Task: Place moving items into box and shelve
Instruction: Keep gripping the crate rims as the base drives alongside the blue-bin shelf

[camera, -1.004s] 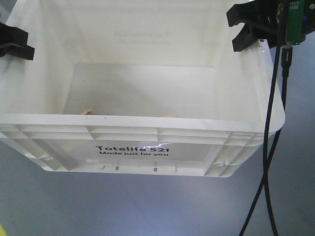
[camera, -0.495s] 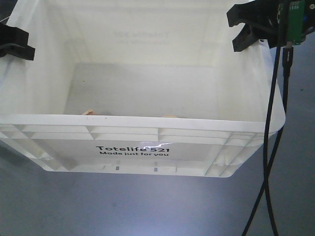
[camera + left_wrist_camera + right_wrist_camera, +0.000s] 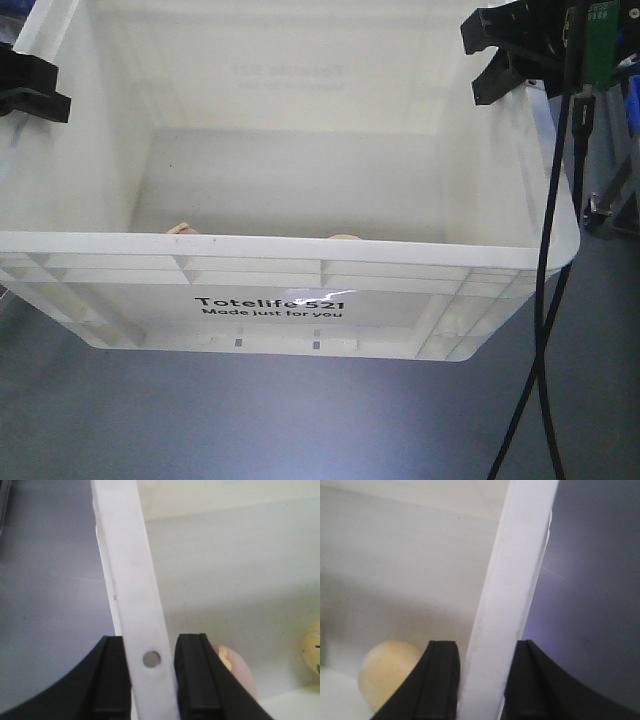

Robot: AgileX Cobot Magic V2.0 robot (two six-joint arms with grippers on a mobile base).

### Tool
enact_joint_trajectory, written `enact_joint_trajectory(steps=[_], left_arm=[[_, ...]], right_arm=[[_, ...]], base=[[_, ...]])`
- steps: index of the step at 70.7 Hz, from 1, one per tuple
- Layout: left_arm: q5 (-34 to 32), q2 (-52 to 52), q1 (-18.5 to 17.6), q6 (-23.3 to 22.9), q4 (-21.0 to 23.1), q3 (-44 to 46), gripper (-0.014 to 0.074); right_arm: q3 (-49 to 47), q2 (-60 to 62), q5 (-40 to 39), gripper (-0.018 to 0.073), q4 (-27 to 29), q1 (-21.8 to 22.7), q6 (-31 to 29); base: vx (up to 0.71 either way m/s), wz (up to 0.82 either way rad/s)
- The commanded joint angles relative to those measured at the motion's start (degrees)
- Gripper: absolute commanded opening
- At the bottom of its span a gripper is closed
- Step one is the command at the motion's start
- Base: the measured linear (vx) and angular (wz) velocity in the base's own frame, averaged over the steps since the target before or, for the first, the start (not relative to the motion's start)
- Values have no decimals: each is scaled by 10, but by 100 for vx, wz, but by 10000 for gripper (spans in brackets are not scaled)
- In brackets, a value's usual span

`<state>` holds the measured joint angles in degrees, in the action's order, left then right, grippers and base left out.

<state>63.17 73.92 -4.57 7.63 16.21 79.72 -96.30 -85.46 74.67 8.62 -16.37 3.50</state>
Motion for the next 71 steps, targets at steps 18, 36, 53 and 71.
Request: enact_joint_trajectory(steps=[18,36,53,71], left_arm=[[-55,-25,-3,12,25,20,-17],[-55,-25,-3,12,25,20,-17],[-56,-25,-3,12,25,20,-17],[-56,-25,-3,12,25,20,-17]], right_arm=[[-23,31,-14,-12,12,1,-19],[-23,31,-14,-12,12,1,-19],[-23,31,-14,-12,12,1,-19],[-23,31,-14,-12,12,1,-19]], base=[[32,-38],[35,-36],[37,-24],[40,-13]])
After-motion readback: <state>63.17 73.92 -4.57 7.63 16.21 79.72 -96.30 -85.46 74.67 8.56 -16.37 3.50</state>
